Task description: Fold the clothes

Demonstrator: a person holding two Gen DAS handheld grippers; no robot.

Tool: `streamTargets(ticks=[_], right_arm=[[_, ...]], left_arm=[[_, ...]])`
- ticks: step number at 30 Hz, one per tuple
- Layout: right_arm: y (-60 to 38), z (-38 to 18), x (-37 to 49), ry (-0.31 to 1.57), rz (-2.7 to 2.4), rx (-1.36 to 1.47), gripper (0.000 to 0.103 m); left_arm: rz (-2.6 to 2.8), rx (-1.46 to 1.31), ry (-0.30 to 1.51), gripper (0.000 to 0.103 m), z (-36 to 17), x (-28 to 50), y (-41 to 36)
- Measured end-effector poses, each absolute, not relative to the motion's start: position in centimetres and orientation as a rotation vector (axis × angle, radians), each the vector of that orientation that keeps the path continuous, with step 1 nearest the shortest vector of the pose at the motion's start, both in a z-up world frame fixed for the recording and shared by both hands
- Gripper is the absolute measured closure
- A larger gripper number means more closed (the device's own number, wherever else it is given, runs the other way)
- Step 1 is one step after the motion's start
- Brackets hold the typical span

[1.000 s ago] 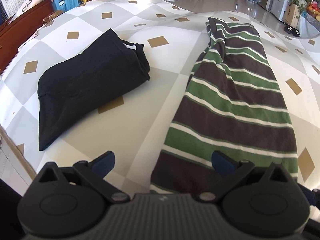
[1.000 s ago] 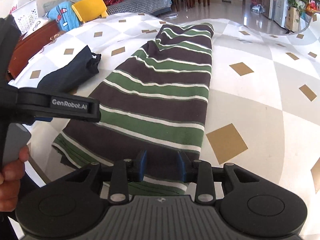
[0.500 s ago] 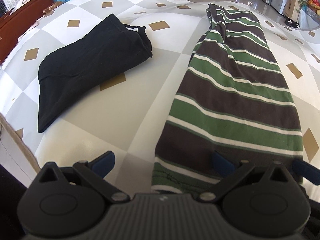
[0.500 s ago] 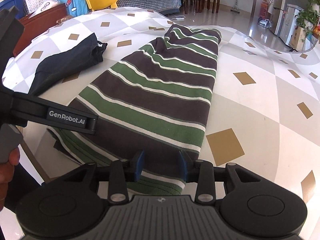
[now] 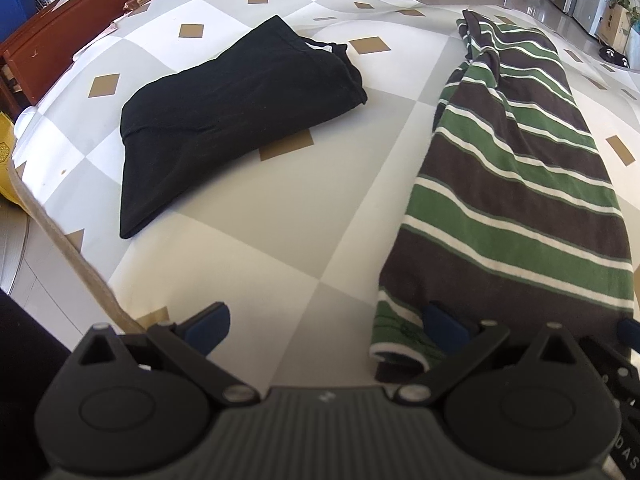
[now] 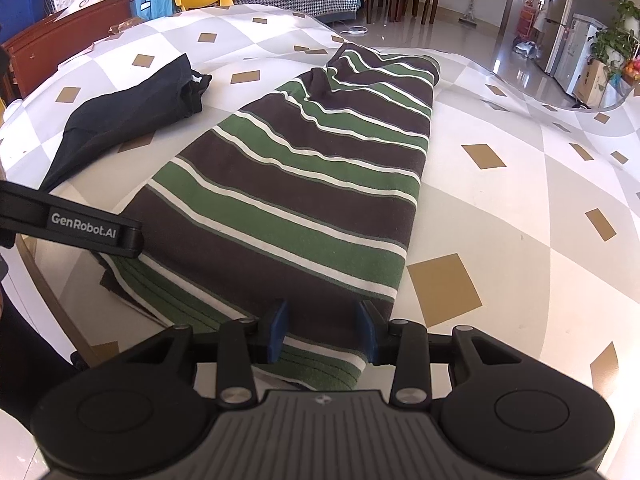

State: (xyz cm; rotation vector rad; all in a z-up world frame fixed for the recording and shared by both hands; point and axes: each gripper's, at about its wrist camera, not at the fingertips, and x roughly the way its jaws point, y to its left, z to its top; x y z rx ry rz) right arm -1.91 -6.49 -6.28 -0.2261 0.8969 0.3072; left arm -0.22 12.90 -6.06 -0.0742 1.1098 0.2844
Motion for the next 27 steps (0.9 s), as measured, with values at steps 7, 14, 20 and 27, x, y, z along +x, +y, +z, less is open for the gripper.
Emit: streamTargets(ticks=[7, 14, 20, 27], right_arm=[[-6.6, -6.2, -1.7, 0.916, 0.290, -0.211, 0.066], [-6.4, -6.2, -1.7, 0.934, 0.278, -0.221, 0.063], [-6.9, -5.9, -1.5, 0.970, 0.238, -0.176, 0.060], [-9.2, -4.6, -0.8, 0.951, 0.140, 0.015, 0.061]], left_arm=[[0.291, -0.048, 1.128, 0.000, -6.3, -0.6, 12.7], [0.292, -0.042, 1.147, 0.000, -6.3, -0.6, 12.5], [0.307, -0.019, 1.131, 0.000, -5.8, -0.9, 11.9], [0.283, 0.003, 0.972, 0.000, -3.2, -0.9, 10.7]])
